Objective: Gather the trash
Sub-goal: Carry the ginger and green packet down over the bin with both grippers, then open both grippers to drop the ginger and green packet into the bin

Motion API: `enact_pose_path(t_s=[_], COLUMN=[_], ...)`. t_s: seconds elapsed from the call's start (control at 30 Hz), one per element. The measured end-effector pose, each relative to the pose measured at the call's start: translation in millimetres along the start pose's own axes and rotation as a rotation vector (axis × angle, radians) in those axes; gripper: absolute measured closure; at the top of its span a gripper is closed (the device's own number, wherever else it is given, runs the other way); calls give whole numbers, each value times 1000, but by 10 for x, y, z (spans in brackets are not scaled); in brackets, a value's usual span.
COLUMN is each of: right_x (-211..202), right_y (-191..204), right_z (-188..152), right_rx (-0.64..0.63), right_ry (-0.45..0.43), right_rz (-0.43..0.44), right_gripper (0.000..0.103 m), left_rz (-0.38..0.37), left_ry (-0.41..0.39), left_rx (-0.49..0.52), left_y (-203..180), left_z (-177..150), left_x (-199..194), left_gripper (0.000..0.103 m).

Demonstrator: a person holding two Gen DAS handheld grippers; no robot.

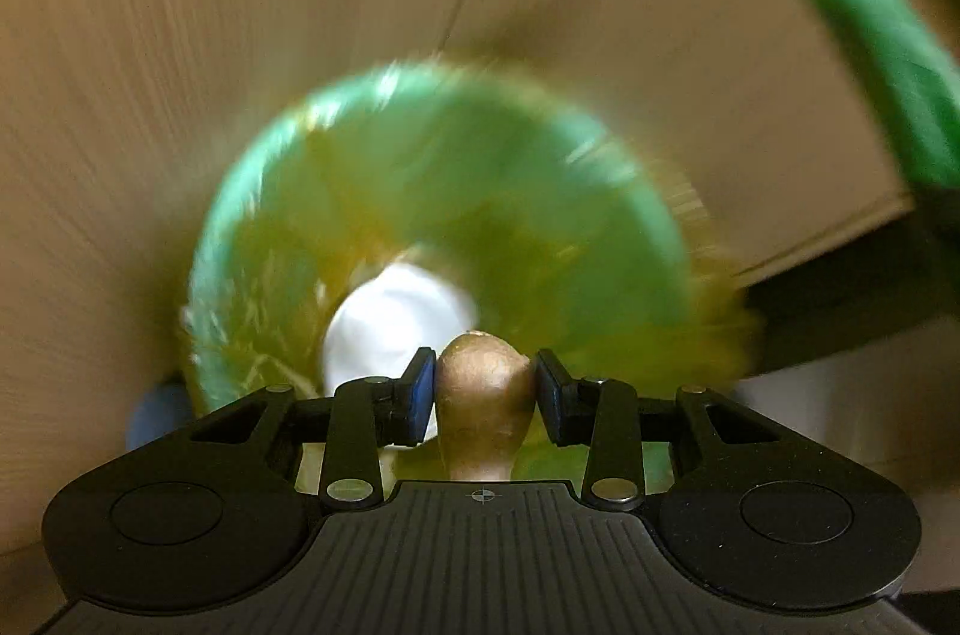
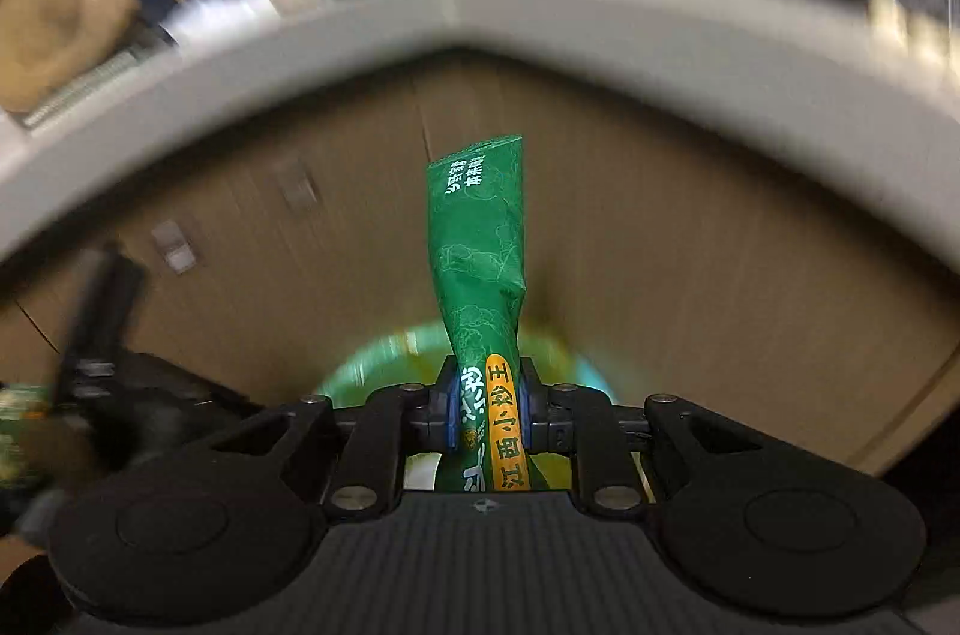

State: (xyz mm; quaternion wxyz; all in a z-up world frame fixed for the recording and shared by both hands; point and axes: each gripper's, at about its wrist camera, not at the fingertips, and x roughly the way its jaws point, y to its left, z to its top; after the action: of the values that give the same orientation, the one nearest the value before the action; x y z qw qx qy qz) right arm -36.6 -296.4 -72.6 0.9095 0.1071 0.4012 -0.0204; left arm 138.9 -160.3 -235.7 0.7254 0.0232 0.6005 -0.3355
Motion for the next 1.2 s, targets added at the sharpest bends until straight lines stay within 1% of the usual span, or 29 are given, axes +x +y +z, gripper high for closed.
enact_pose_path(t_s=[0.07,0.1,0.17,0.2,0.27,0.3,0.37,0.43,0.57,0.63,0.7,0.73,0.87,0.93,1.0,1.1,1.2], right_x=[203,292,471,572,757,816,965,1120,1378,1491,1613,1671,1836,1857,1877,1853,1759], right_y=[-94,-133,-198,-217,-242,-250,-286,-296,-248,-196,-160,-138,-9,39,68,67,75], right_z=[-74,-105,-163,-188,-238,-303,-374,-439,-476,-490,-508,-510,-540,-555,-536,-500,-455], right_rx=[50,75,119,132,147,153,178,212,270,280,271,268,241,237,226,222,203], right_ry=[53,79,143,184,260,294,367,441,568,609,639,651,703,716,711,688,651], right_rz=[12,20,45,59,73,75,89,113,147,143,108,89,63,65,55,40,19], right_gripper=[86,86,86,86,86,86,86,86,86,86,85,84,81,68,62,56,55], left_rz=[-11,-4,36,29,-9,-14,0,18,-18,-2,26,28,9,12,12,24,34], left_ry=[27,30,34,30,19,6,-38,-67,-123,-138,-141,-139,-136,-138,-140,-147,-164], left_rx=[-66,-93,-145,-163,-186,-188,-169,-157,-183,-181,-164,-162,-194,-200,-202,-192,-170], left_y=[191,265,370,390,422,420,393,344,361,376,361,374,426,454,467,440,386], left_z=[29,35,55,45,40,44,45,52,25,3,-26,-51,-108,-138,-161,-177,-200], left_x=[325,430,557,552,485,423,267,160,-57,-124,-151,-181,-178,-182,-192,-197,-264], left_gripper=[63,63,64,64,64,64,64,64,64,64,64,64,65,65,65,65,65])
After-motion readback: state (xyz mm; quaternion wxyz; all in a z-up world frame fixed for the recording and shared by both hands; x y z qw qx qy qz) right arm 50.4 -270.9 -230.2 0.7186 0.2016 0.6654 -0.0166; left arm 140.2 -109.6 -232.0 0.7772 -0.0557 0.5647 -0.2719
